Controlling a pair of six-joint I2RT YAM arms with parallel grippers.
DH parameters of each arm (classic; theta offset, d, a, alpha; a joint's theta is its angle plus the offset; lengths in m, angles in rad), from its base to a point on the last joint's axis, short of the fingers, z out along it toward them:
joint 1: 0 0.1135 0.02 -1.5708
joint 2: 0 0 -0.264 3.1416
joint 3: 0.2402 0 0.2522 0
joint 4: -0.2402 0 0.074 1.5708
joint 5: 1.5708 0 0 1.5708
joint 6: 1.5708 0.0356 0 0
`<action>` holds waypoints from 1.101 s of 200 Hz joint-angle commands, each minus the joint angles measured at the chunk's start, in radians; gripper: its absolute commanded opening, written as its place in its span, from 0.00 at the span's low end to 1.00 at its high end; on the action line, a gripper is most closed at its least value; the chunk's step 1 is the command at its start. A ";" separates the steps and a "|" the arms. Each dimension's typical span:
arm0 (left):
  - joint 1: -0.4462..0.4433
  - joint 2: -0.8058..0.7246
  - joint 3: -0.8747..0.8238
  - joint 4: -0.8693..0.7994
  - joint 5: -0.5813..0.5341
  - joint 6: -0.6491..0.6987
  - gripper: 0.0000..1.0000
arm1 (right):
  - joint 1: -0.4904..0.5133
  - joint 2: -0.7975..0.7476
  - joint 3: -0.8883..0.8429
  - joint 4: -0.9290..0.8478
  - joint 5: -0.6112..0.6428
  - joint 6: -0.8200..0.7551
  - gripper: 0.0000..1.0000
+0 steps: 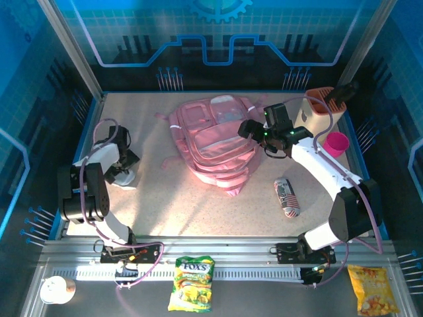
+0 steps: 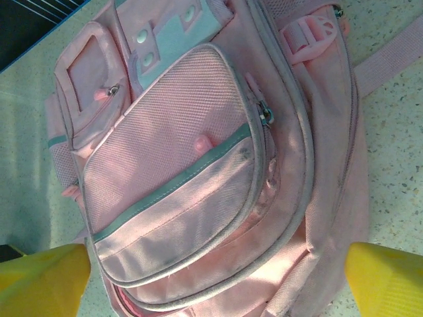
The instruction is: Pack the student bag
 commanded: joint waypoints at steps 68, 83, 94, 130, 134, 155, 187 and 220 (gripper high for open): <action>-0.262 -0.009 0.037 -0.120 0.204 -0.083 0.96 | 0.001 -0.003 -0.013 0.054 -0.021 0.030 0.99; -0.261 -0.039 0.062 -0.149 0.168 -0.082 0.98 | 0.003 -0.003 -0.010 0.054 -0.020 0.026 0.99; -0.254 -0.062 0.081 -0.164 0.136 -0.077 0.99 | 0.006 -0.004 -0.010 0.060 -0.019 0.018 0.99; -0.172 -0.104 0.074 -0.128 0.140 -0.080 0.99 | 0.025 0.000 -0.006 0.073 -0.009 -0.007 1.00; -0.161 -0.103 0.071 -0.124 0.147 -0.080 0.99 | 0.027 0.002 -0.004 0.073 -0.009 -0.009 1.00; -0.108 -0.092 0.053 -0.099 0.183 -0.086 0.99 | 0.037 0.012 0.005 0.068 -0.009 -0.016 1.00; -0.040 -0.051 0.039 -0.046 0.255 -0.094 0.99 | 0.049 0.034 0.025 0.063 -0.024 -0.025 1.00; -0.025 -0.002 0.072 -0.044 0.281 -0.088 0.99 | 0.054 0.048 0.030 0.068 -0.048 -0.011 1.00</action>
